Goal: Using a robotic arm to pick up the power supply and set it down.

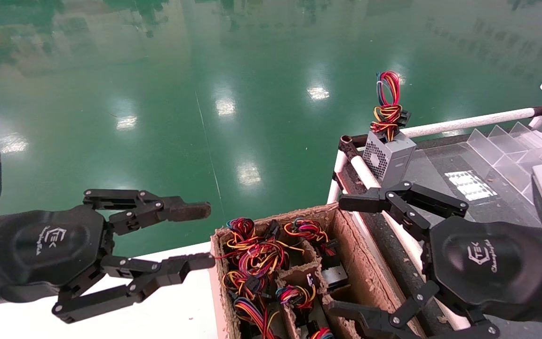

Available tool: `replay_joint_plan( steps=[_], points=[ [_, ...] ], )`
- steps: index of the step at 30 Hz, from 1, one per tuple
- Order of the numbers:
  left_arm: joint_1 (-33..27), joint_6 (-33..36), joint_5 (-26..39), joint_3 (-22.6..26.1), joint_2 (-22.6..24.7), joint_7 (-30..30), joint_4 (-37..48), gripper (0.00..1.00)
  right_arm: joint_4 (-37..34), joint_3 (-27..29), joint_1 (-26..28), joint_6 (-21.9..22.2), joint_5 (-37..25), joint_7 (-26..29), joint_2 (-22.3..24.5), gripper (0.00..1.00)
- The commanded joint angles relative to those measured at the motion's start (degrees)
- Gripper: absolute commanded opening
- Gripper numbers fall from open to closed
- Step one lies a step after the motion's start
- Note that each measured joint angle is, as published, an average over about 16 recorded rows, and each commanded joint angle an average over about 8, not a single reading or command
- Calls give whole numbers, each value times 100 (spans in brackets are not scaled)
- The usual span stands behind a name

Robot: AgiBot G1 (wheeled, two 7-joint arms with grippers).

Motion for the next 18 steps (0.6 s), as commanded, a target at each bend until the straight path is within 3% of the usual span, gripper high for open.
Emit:
replay_joint_plan(
  steps=[1,18],
  points=[
    [0,0,0,0,0,0,0,0,0,0,0,0,0,0,0,100],
    [0,0,0,0,0,0,0,0,0,0,0,0,0,0,0,100]
  ],
)
